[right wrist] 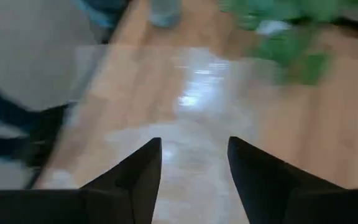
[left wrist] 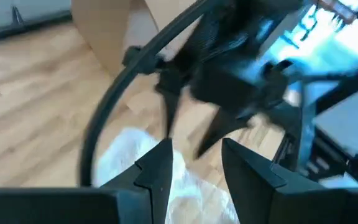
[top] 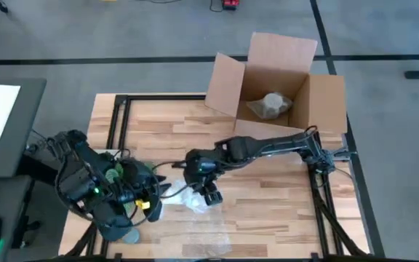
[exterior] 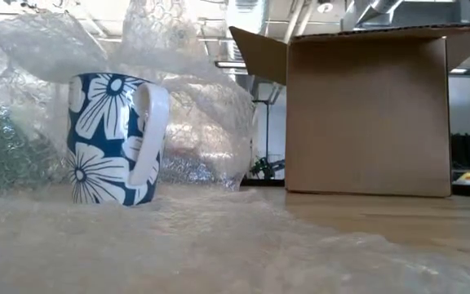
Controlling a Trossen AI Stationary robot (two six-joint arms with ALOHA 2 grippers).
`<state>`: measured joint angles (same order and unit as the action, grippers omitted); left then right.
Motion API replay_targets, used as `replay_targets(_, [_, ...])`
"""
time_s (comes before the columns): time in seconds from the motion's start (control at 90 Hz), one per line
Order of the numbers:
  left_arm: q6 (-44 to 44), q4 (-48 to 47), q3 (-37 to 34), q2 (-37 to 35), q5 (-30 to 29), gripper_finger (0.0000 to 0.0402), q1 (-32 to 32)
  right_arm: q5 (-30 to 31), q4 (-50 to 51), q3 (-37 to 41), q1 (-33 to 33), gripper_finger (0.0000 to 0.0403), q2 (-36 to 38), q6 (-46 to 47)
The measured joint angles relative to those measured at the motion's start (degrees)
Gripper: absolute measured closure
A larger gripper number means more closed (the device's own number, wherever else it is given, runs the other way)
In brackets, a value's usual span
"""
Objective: Wrap mug
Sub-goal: Wrap the blue mug with bubble wrap
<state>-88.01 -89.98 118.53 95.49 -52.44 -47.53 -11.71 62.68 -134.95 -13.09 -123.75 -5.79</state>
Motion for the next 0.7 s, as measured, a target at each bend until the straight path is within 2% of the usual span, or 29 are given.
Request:
replay_targets(0.122, [-1.48,1.14,-1.19,2.16,1.88,0.0284,-1.26,-1.52,2.55,0.03,-3.68,0.0237,0.4,3.57])
replay_targets(0.311, [-2.66,3.29,-2.37,5.53,8.48,0.0284,-5.9,-0.99,2.48,0.25,-8.95,0.0249,-0.42,8.72])
replay_targets(0.456, [-3.68,4.51,-2.35,7.49,7.43,0.0284,-12.32,2.77,1.67,3.14,-12.05,0.0259,-0.52,12.27])
replay_targets(0.5, [-5.56,2.85,-2.77,7.93,8.83,0.0284,-14.4,2.84,0.83,4.49,-12.78,0.0261,-0.17,13.79])
replay_targets(0.7, [-12.24,3.59,-2.66,11.16,5.66,0.0284,-19.81,2.79,-3.58,11.29,-15.68,0.0266,0.01,14.13])
